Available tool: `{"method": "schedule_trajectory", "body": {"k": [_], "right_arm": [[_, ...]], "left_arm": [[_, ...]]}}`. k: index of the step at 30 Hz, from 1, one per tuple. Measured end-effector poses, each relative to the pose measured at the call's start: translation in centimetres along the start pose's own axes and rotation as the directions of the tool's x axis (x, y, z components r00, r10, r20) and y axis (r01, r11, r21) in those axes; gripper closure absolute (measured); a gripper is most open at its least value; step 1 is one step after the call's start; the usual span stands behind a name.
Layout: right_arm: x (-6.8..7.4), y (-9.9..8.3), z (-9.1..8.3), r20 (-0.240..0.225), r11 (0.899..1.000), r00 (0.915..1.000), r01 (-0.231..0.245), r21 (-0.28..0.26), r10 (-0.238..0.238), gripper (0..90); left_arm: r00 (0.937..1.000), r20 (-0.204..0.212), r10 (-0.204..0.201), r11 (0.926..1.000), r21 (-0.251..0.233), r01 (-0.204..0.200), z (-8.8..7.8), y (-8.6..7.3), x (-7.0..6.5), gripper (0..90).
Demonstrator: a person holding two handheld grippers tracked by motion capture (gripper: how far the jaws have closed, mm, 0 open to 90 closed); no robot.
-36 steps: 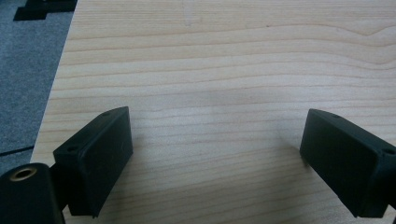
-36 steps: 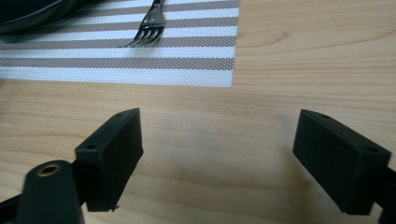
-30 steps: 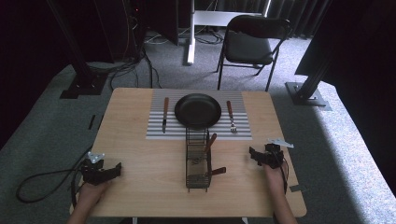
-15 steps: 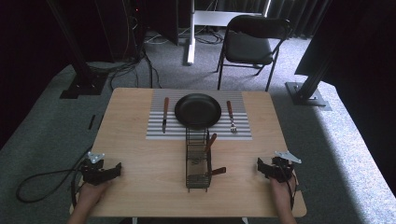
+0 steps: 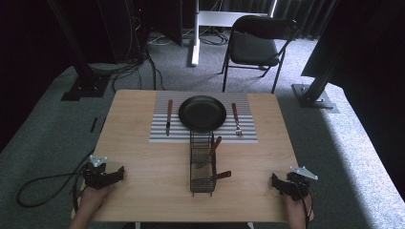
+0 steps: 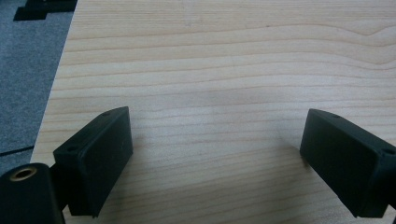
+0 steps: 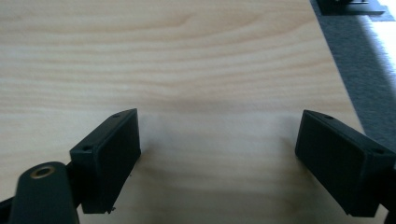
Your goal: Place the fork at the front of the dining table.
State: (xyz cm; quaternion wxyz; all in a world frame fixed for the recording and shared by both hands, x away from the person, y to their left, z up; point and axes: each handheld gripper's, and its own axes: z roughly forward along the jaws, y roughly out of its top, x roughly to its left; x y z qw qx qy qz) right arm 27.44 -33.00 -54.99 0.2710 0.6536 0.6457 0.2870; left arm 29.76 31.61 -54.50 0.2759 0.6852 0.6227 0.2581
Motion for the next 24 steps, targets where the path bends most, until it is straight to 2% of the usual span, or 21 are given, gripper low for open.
{"method": "schedule_trajectory", "body": {"k": [2, 6, 24], "right_arm": [[0.04, -0.28, -0.24, 0.004, 1.0, 0.9999, 0.016, 0.003, -0.016, 13.1], [-0.08, -0.75, -0.73, 0.013, 1.0, 0.9999, 0.003, 0.004, -0.003, 13.1], [-0.07, -0.83, -0.81, 0.012, 1.0, 0.9999, 0.004, 0.004, -0.004, 13.1]], "left_arm": [[1.0, 0.0, 0.001, 1.0, 0.0, -0.001, 0.0, 0.0, 0.01, 9.2], [1.0, 0.0, 0.0, 1.0, 0.0, 0.0, 0.0, 0.0, 0.0, 9.2], [1.0, 0.0, 0.0, 1.0, -0.002, 0.0, 0.02, -0.01, 0.0, 9.2]]}}
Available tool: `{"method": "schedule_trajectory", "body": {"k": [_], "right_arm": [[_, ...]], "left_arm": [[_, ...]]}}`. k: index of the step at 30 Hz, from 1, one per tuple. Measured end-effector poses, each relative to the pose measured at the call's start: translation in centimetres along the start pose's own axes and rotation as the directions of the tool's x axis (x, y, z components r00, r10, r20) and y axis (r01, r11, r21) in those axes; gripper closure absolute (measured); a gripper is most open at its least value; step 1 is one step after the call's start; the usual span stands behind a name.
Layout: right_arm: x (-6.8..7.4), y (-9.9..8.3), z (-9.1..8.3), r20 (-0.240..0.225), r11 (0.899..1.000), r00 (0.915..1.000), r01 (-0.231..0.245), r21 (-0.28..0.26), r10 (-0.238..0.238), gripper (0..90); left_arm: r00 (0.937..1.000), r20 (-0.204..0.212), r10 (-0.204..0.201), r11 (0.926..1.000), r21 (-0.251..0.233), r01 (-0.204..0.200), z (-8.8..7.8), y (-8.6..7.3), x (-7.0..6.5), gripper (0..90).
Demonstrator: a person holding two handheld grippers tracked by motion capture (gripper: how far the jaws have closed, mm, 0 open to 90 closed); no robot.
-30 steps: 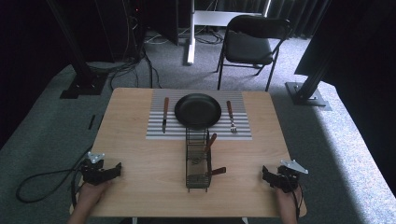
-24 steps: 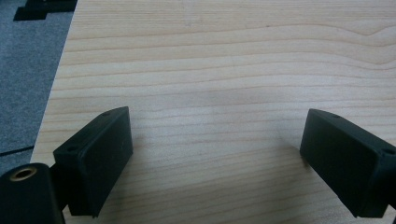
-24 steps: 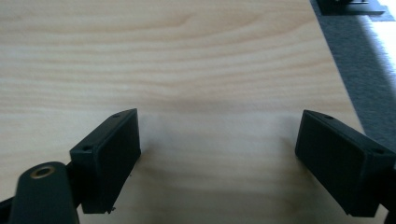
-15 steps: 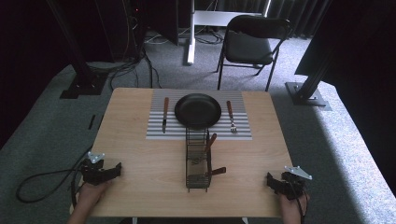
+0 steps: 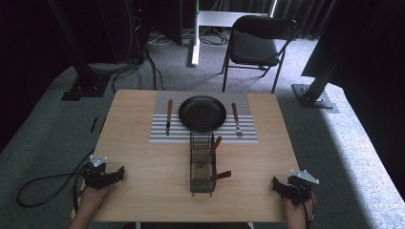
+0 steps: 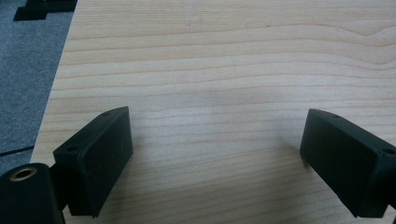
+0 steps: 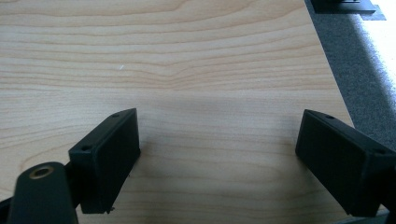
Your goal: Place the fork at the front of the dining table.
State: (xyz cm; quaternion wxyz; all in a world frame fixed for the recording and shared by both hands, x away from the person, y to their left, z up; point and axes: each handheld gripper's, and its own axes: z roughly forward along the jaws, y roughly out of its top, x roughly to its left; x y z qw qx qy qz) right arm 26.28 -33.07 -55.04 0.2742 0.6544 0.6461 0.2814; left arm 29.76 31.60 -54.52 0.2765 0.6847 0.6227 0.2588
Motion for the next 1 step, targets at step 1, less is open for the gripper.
{"method": "schedule_trajectory", "body": {"k": [1], "right_arm": [[0.0, 0.0, 0.0, 0.0, 1.0, 1.0, 0.0, 0.0, 0.0, 13.1]], "left_arm": [[1.0, 0.0, 0.001, 1.0, 0.003, -0.001, -0.02, 0.01, 0.01, 9.2]]}}
